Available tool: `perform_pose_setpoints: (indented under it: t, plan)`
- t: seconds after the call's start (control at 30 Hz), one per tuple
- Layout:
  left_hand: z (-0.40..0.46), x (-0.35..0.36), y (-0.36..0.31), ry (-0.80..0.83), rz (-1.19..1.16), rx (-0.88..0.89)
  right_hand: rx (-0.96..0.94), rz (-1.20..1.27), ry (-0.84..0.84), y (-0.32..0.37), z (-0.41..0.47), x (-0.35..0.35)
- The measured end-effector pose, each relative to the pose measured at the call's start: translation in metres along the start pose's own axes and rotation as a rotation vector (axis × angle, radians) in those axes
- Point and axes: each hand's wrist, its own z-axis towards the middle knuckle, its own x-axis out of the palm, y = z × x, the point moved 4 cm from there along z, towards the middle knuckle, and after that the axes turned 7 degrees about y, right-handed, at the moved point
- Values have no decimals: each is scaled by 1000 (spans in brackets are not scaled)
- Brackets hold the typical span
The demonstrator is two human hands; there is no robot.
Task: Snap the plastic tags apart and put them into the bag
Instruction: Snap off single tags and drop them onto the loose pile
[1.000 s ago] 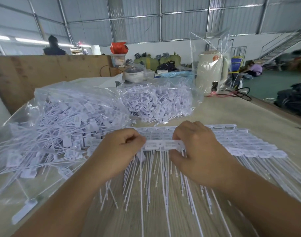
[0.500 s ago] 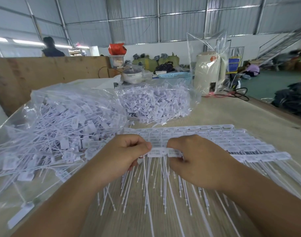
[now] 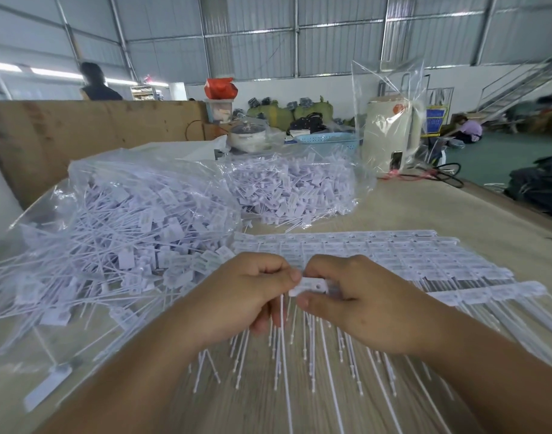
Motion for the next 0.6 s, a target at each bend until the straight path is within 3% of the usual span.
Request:
perform_pose_setpoints:
  t: [0.13,0.47,0.6]
  plan:
    - [1,1,0,-42,-13,8,5,-25,0,2,1,0]
    - [8,9,0,-242,-412,79,61,-46,-260,15,2,-3]
    - [8,13,-1,-266,-709,47,64,110,-510,10,1,-16]
